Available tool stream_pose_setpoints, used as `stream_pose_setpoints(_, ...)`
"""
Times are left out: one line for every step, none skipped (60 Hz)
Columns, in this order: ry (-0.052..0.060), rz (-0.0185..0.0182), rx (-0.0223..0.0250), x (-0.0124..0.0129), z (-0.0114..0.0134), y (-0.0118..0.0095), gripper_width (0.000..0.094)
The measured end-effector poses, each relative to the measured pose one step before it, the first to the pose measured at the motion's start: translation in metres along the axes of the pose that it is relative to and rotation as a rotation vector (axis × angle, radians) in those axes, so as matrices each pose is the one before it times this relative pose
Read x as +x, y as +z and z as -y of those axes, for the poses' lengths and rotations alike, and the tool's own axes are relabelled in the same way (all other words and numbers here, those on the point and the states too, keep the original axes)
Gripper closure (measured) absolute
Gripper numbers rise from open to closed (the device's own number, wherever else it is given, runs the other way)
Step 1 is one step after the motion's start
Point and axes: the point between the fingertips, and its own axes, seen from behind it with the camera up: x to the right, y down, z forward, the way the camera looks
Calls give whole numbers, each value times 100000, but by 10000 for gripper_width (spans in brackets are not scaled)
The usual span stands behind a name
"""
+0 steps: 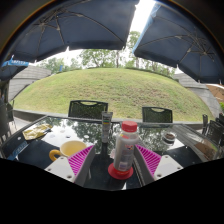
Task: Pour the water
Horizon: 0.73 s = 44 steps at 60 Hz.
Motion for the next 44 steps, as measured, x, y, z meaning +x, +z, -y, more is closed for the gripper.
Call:
stream_pose_setpoints(-621, 655, 210, -637, 17, -859, 103)
stream_pose_setpoints(-646, 451, -25, -583, -79, -841, 106)
stream_pose_setpoints(-569, 261, -360, -605, -171, -899, 105)
stream_pose_setpoints(-539, 288, -414, -627, -178, -892, 100)
stream_pose_setpoints(-330, 484, -140, -731, -54, -863, 96)
stream_pose_setpoints(-92, 571, 101, -484, 195, -592, 94)
stream_pose_setpoints(57, 656, 240, -741, -31, -742, 95)
stream_pose_setpoints(-161, 907, 141, -833, -62, -700, 94)
stream_pose_setpoints(-631, 1255, -66, -892, -96, -644, 95)
stream_pose_setpoints(-885, 1541, -99, -967, -95, -669, 95)
stream_pose_setpoints(-721, 1479, 29, -794, 58, -492, 96)
stream_pose_setpoints(-473, 1328, 277, -900, 112, -570, 97)
stream_pose_setpoints(-462, 1334, 339, -868, 53, -536, 97)
stream_pose_setpoints(-582, 1245, 299, -825, 17, -505, 97)
stream_pose_setpoints(-730, 1191, 341, -792, 39, -447, 96)
stream_pose_setpoints(-773, 995, 429, -741, 56, -387, 94)
stream_pose_setpoints(-720, 790, 531, -721, 102, -347, 96)
stream_pose_setpoints(-774, 630, 504, -893, 35, -227, 98)
stream_pose_setpoints(-1004, 671, 151, -643, 205, -226, 96)
stream_pose_setpoints(-1113, 730, 213, -653, 91, -247, 97)
stream_pose_setpoints(-1128, 747, 357, -631, 123, -189, 97)
stream_pose_setpoints(-1084, 576, 531, -572, 213, -184, 98)
stream_pose_setpoints(-1075, 448, 639, -514, 153, -156, 98)
stream_pose_setpoints(-1115, 344, 626, -450, 176, -151, 99)
stream_pose_setpoints(-1220, 248, 636, -447, 177, -116, 99)
stream_pose_setpoints(-1380, 151, 845, -569, -116, -117, 99)
stream_pose_setpoints(-935, 551, 402, -532, 196, -89, 100)
stream_pose_setpoints(204, 1196, -8, -508, 15, -2, 100)
stream_pose_setpoints(551, 1247, -220, -474, -6, 51, 100)
stream_pose_setpoints(-112, 837, -59, -399, 14, 18, 100)
stream_pose_setpoints(-594, 266, 15, -288, 21, 25, 100)
stream_pose_setpoints(-589, -85, 14, -175, 30, 35, 98)
stream_pose_setpoints(-363, -259, 186, -135, -175, 136, 99)
stream_pose_setpoints(-227, -471, 246, -108, 253, -33, 99)
stream_pose_setpoints(-315, -232, 299, -87, 163, 34, 100)
stream_pose_setpoints(-424, -126, 223, -69, 133, 40, 100)
stream_pose_setpoints(-561, -214, 212, -68, 138, 32, 98)
stream_pose_setpoints(-576, -229, 266, -111, 122, 76, 98)
stream_pose_setpoints(-447, -32, 399, -235, -94, 244, 98)
stream_pose_setpoints(2, 326, 156, -262, 80, 67, 98)
stream_pose_setpoints(92, 719, 97, -350, 79, 58, 97)
stream_pose_setpoints(356, 1103, -28, -461, 50, 66, 97)
stream_pose_setpoints(470, 1308, -55, -487, 57, 128, 99)
stream_pose_setpoints(487, 1278, -36, -475, 32, 66, 100)
